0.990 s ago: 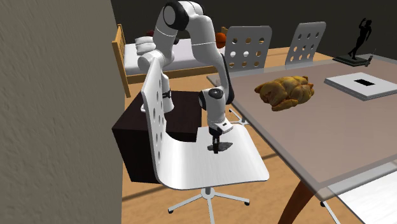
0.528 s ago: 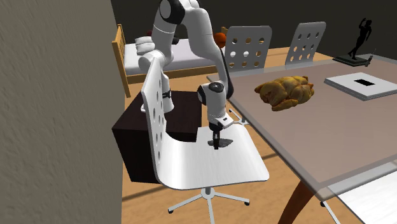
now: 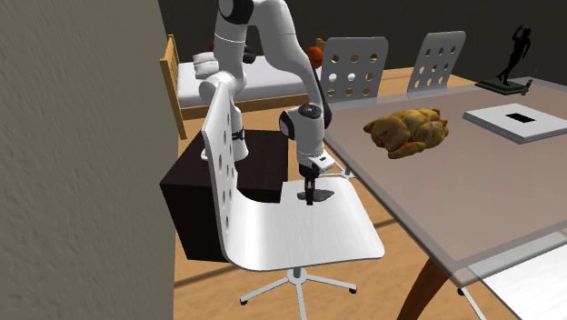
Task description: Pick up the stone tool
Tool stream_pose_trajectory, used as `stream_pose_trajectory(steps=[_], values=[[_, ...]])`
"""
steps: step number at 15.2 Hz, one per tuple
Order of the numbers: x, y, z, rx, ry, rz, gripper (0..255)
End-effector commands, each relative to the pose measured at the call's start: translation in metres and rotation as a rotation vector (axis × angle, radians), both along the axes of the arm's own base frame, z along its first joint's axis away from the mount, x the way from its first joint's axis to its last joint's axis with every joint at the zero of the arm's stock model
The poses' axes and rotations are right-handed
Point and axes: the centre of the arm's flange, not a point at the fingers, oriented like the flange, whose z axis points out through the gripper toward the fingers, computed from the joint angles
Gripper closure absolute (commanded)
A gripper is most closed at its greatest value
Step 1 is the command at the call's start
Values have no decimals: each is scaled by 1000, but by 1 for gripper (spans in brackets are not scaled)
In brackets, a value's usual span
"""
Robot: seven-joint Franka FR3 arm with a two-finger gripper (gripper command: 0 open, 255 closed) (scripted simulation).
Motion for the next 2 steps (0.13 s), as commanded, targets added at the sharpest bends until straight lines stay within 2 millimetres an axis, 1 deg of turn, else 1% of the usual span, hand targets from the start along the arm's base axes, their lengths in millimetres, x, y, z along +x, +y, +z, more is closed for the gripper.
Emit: stream_pose_trajectory(steps=[1, 2], values=[[0, 0, 6, 0, 1, 0, 255], [0, 0, 6, 0, 1, 0, 255]])
